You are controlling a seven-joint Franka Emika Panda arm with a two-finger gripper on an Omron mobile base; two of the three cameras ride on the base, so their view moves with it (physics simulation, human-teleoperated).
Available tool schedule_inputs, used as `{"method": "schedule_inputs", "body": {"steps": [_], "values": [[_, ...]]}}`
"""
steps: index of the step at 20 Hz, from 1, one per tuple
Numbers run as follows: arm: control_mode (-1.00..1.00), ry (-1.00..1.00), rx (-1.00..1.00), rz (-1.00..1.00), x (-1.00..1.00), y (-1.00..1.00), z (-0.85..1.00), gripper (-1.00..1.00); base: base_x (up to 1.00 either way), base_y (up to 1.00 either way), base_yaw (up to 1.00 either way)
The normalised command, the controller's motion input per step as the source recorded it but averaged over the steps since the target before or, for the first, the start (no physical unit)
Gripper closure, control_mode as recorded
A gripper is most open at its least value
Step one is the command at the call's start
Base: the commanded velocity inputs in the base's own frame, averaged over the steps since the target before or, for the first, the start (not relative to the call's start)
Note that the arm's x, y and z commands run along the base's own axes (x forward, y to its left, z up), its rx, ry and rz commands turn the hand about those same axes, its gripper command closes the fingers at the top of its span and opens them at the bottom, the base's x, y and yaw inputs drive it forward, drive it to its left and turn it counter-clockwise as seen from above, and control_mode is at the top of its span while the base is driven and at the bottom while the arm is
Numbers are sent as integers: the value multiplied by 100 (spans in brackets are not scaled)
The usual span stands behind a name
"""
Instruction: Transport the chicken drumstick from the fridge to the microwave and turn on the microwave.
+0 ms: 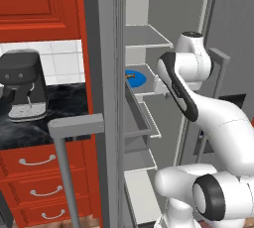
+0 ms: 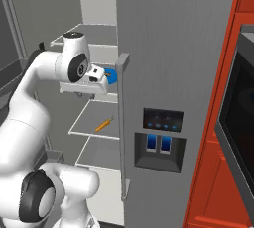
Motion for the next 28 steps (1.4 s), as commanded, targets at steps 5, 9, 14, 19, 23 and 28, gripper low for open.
{"method": "schedule_inputs", "body": {"steps": [5,9,14,19,23,28], "values": [[-100,-9,0,2,0,1,0,-100,0,0,0],[-100,-16,2,4,0,8,0,-100,0,0,0],[-100,-5,6,7,0,25,0,-100,0,0,0],[-100,0,6,10,0,25,5,-100,0,0,0],[-100,-12,2,6,4,13,26,-100,0,0,0],[-100,-19,2,3,17,10,18,-100,0,0,0]]}}
